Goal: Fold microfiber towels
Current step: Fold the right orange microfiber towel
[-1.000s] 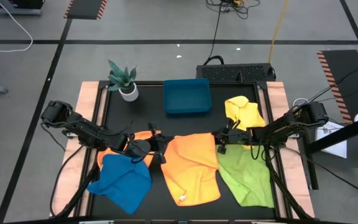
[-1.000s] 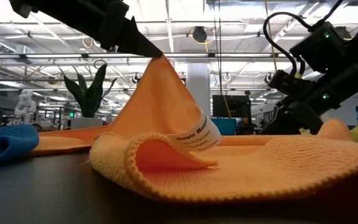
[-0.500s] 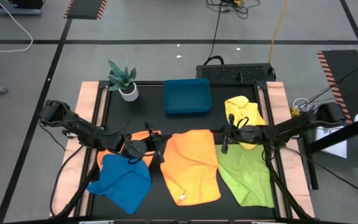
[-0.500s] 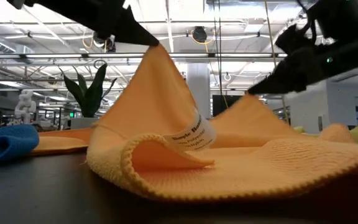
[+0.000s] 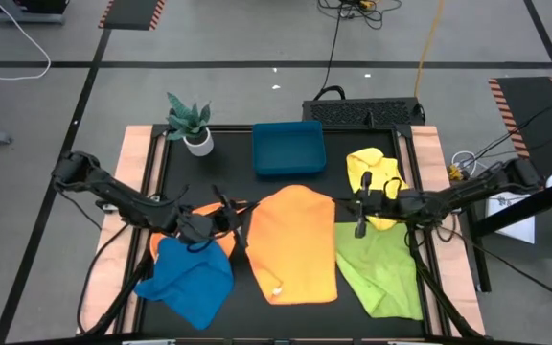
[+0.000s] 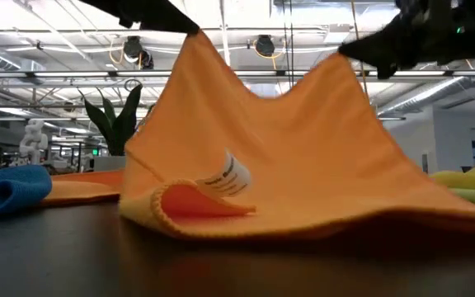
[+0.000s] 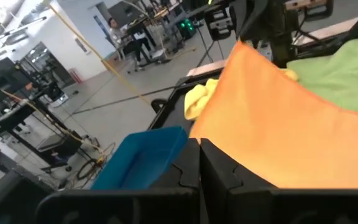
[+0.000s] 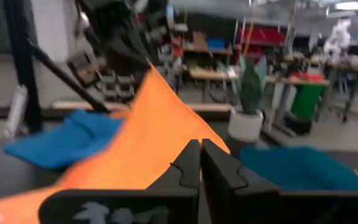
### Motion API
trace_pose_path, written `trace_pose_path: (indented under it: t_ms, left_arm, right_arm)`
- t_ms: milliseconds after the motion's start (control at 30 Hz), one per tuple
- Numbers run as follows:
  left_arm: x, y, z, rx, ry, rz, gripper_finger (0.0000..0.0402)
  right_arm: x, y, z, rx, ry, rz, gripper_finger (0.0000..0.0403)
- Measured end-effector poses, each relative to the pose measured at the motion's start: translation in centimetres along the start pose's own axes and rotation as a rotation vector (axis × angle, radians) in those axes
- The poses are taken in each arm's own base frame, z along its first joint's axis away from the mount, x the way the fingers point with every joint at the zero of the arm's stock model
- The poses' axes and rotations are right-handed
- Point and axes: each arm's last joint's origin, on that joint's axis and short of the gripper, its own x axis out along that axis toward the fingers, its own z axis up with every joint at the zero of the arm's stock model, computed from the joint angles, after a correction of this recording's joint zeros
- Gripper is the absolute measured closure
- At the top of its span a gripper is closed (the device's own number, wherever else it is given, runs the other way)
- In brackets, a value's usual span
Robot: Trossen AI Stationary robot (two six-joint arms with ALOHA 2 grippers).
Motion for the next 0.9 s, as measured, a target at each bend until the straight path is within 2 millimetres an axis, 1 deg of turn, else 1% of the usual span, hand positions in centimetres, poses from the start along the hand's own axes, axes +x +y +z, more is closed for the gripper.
trace_pose_path:
  t_ms: [100,267,400,600,733,900]
  left_arm:
    - [-0.6,0.2,1.2,-0.030,-0.044,-0.008,0.0398]
    - [-2.2,-0.2,4.2,-0.097,-0.124,-0.057,0.0399]
    - [-4.2,-0.8,6.7,-0.148,-0.194,-0.122,0.0400]
    - [-7.6,-1.6,9.8,-0.236,-0.280,-0.233,0.0400]
    - [-9.5,-1.7,11.6,-0.301,-0.324,-0.293,0.0400]
    - [-11.1,-1.4,13.2,-0.359,-0.359,-0.338,0.0400]
  right_arm:
    - [-0.4,0.5,1.5,0.019,-0.067,0.047,0.0403]
    - [-0.9,1.7,4.1,0.106,-0.161,0.258,0.0403]
    - [-1.2,3.0,5.5,0.164,-0.191,0.392,0.0403]
    - [-2.2,5.1,7.1,0.222,-0.215,0.570,0.0403]
    - [-2.9,6.5,8.8,0.243,-0.252,0.658,0.0403]
    - [-3.8,7.9,11.1,0.241,-0.307,0.743,0.0403]
